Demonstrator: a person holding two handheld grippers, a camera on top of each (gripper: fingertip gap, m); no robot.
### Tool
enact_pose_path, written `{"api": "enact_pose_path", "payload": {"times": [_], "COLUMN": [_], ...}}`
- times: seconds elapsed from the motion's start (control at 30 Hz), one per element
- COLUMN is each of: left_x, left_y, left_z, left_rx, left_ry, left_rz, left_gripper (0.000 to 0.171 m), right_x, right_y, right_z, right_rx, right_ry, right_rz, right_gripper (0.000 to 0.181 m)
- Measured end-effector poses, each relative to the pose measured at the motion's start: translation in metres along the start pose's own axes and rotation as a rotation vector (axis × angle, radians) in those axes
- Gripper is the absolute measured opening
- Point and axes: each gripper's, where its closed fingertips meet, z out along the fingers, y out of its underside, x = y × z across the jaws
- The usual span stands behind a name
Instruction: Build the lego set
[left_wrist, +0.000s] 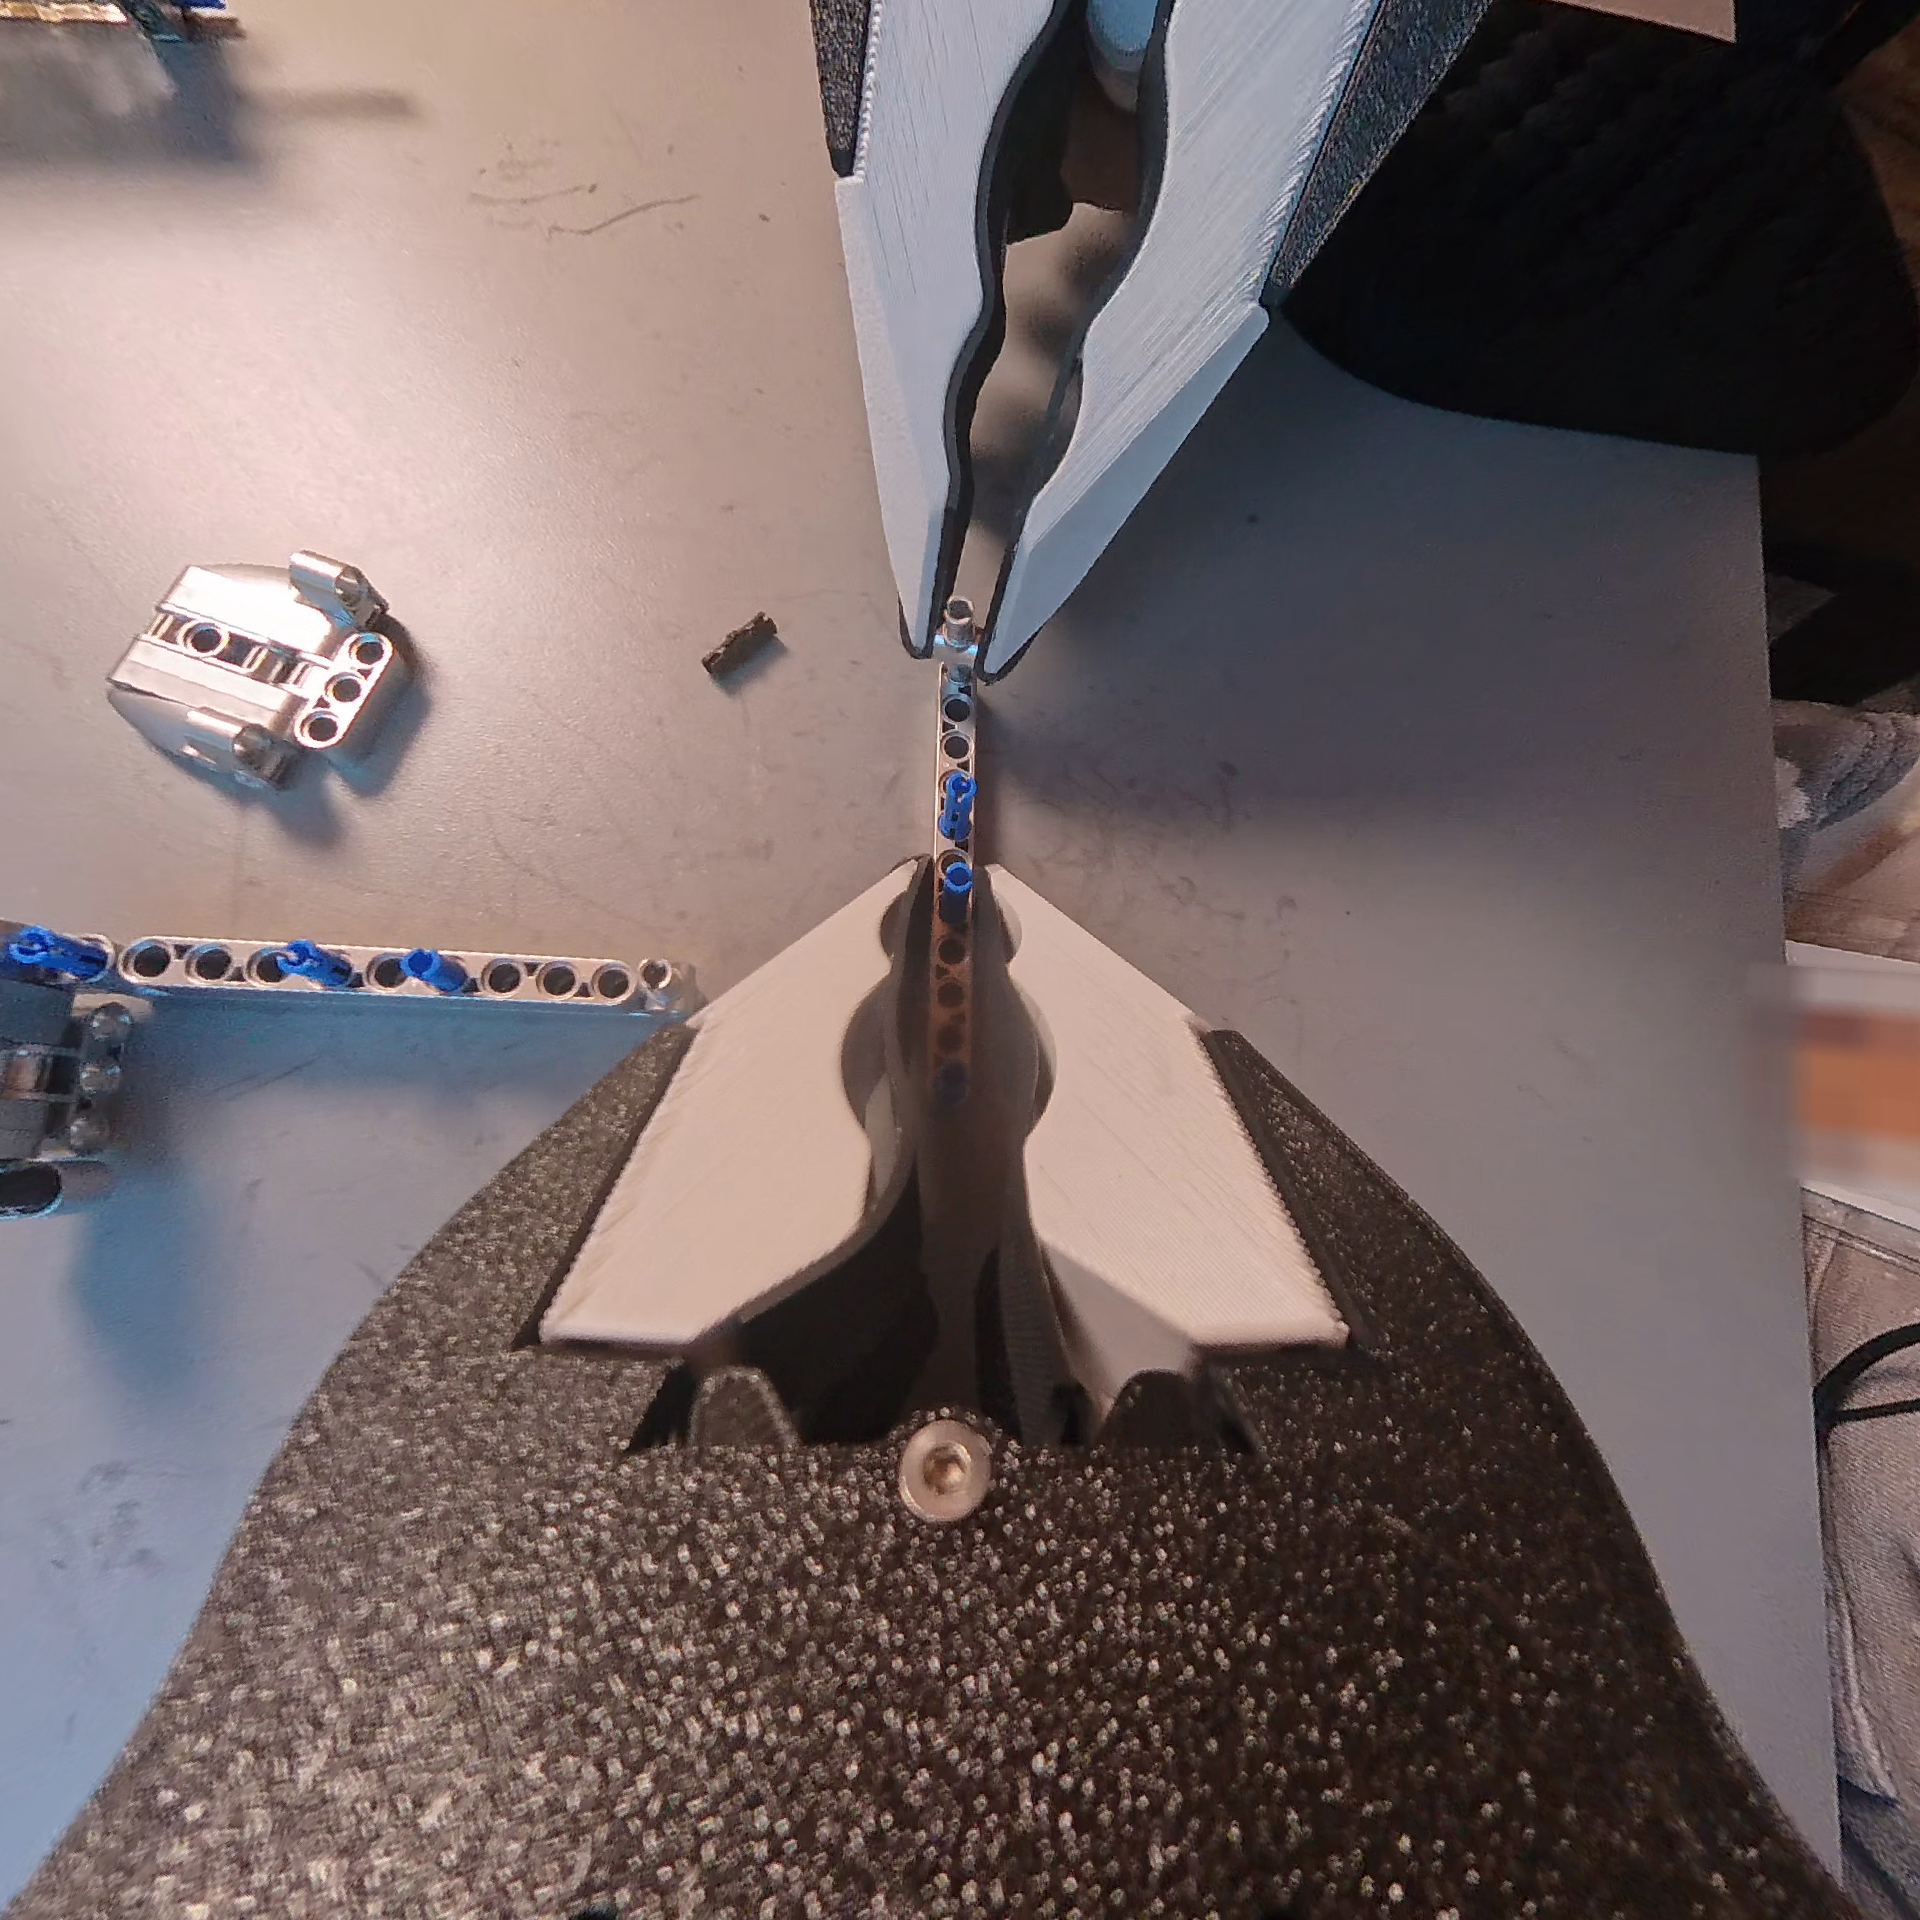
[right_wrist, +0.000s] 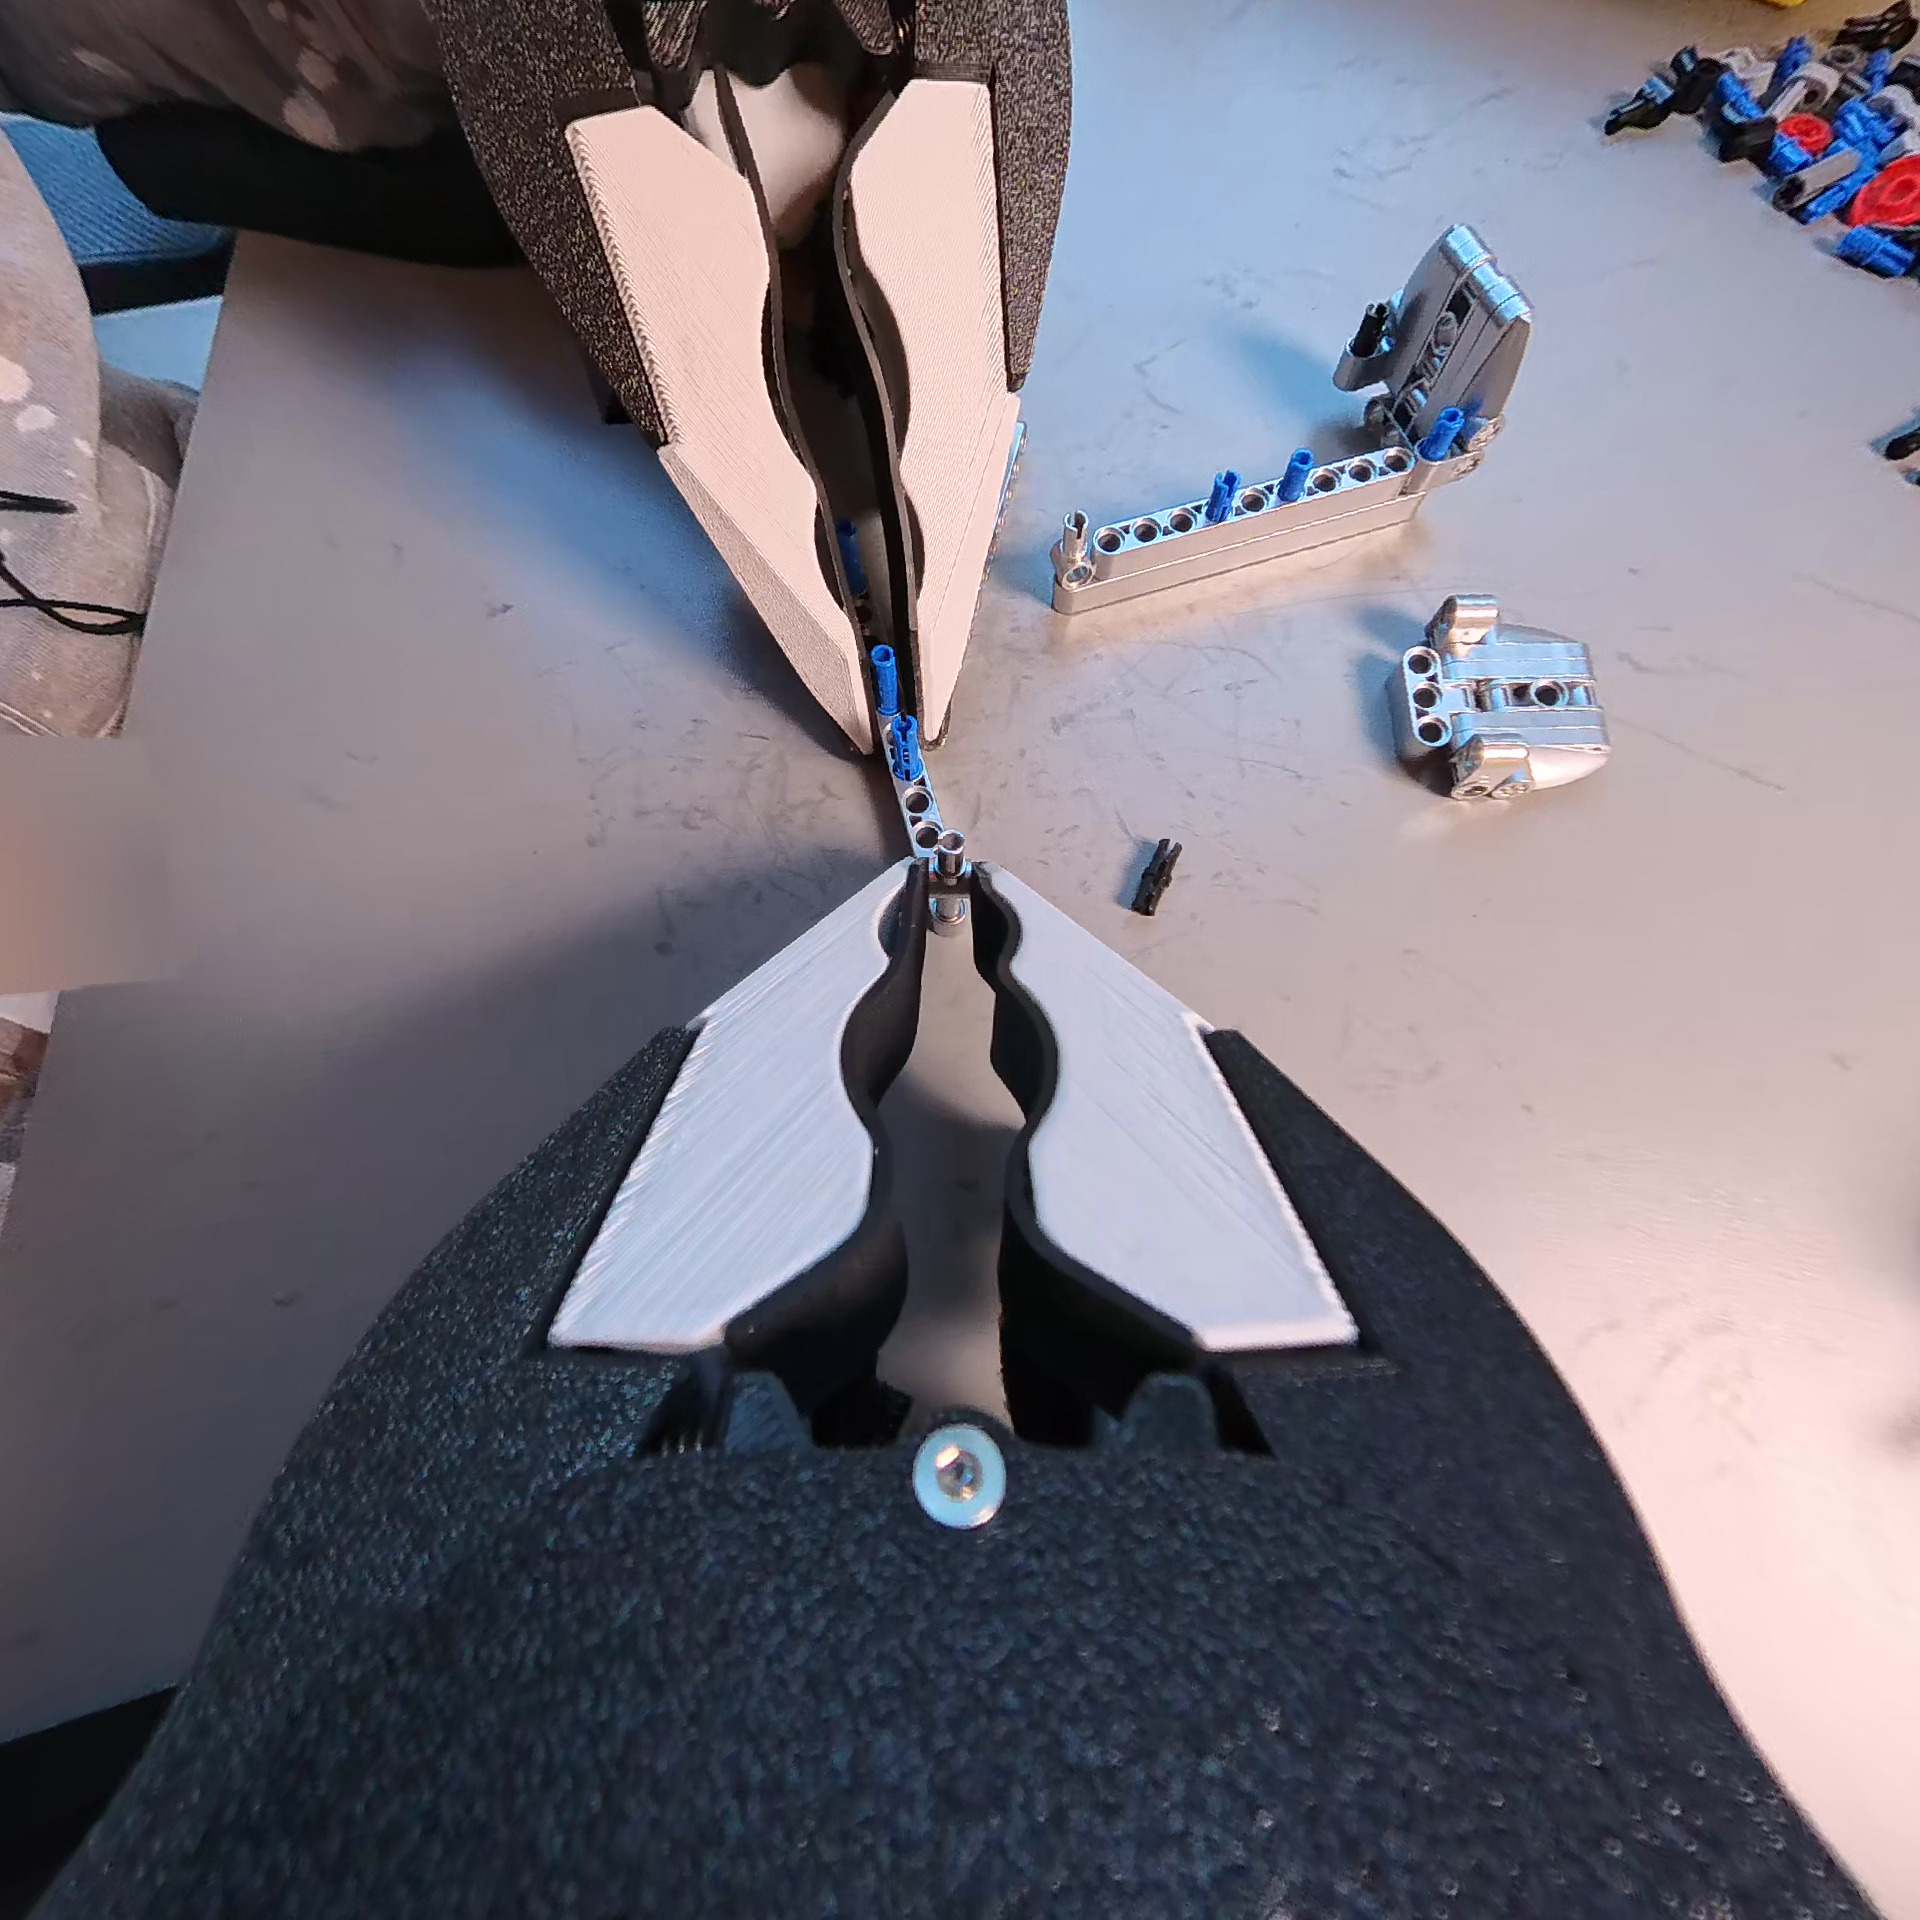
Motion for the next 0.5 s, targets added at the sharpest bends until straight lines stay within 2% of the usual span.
{"api": "enact_pose_path", "payload": {"times": [0.33,0.37,0.4,0.5], "left_x": [0.000,0.000,0.000,0.000], "left_y": [0.000,0.000,0.000,0.000], "left_z": [0.000,0.000,0.000,0.000], "left_rx": [-0.003,-0.004,-0.004,-0.005], "left_ry": [-0.008,-0.009,-0.008,-0.009], "left_rz": [0.006,0.007,0.007,0.007], "left_gripper": [0.005,0.005,0.005,0.005], "right_x": [-0.002,-0.002,-0.003,-0.004], "right_y": [0.004,0.007,0.020,0.016], "right_z": [-0.004,-0.004,-0.003,-0.003], "right_rx": [-0.025,-0.037,-0.118,-0.104], "right_ry": [0.023,0.029,0.035,0.073], "right_rz": [-0.046,-0.049,-0.069,-0.092], "right_gripper": [0.007,0.006,0.006,0.005]}}
